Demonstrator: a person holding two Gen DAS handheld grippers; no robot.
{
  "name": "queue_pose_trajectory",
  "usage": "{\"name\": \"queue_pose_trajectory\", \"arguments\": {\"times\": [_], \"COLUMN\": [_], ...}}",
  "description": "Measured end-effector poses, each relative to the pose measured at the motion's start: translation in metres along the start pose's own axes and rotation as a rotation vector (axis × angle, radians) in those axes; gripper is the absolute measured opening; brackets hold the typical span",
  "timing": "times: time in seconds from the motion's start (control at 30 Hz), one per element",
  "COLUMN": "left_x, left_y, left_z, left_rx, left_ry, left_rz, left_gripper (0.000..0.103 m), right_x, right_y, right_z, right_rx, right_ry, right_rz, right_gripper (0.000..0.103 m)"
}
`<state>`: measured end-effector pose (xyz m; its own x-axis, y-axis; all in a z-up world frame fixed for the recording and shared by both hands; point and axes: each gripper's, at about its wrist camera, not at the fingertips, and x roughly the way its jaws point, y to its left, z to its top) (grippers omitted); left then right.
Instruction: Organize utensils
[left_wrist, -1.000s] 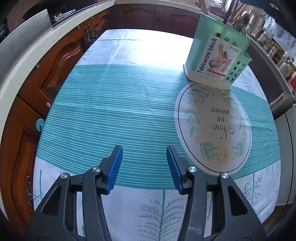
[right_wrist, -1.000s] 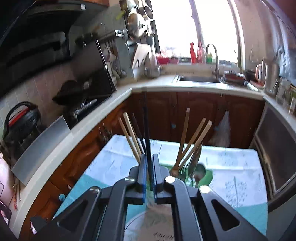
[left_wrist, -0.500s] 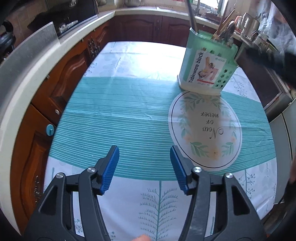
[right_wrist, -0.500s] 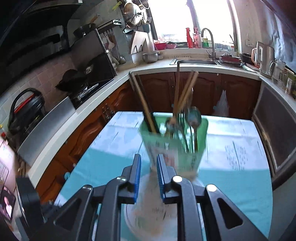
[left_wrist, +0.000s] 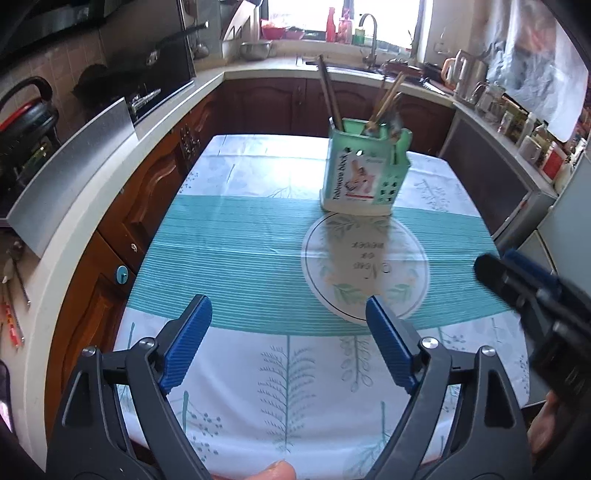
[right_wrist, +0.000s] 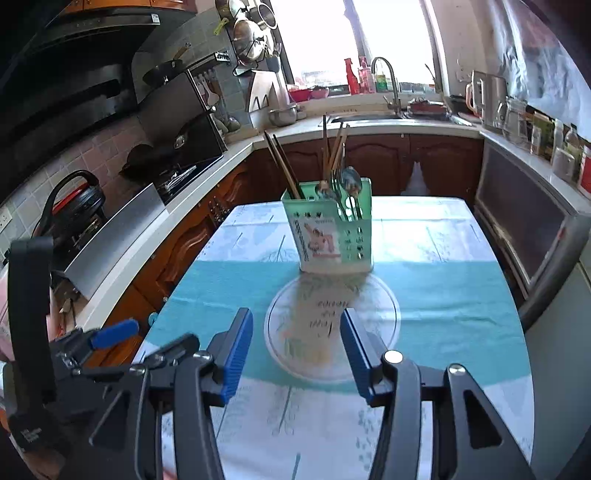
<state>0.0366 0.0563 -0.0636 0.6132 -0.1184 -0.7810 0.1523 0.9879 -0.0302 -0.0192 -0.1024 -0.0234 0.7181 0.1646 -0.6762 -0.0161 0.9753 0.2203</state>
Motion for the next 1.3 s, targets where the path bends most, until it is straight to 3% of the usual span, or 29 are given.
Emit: {"name": "queue_pose_trajectory", "arguments": {"times": [0.2,0.63,1.3], "left_x": [-0.027,-0.055,-0.064], "left_y": [-0.012,-0.014,-0.015], "left_z": [-0.011,-0.028,-0.033], "left_rx": [0.017,0.012,0.019], "left_ry": [-0.043,-0.068,-0.079], "left_rz": [0.011,0.003,0.018], "left_gripper": [0.084,0.084,0.084], "right_x": [-0.02,-0.04,-0.05], "right_y": [-0.003,-0.005,-0.005], "right_z": [-0.012,-0.027,-0.035], "right_rx": [0.021,0.016,0.036], "right_ry": [-0.026,-0.045,-0.07], "right_rz": [-0.03,-0.046,-0.058], "right_gripper": [0.063,0.064,0.064]}}
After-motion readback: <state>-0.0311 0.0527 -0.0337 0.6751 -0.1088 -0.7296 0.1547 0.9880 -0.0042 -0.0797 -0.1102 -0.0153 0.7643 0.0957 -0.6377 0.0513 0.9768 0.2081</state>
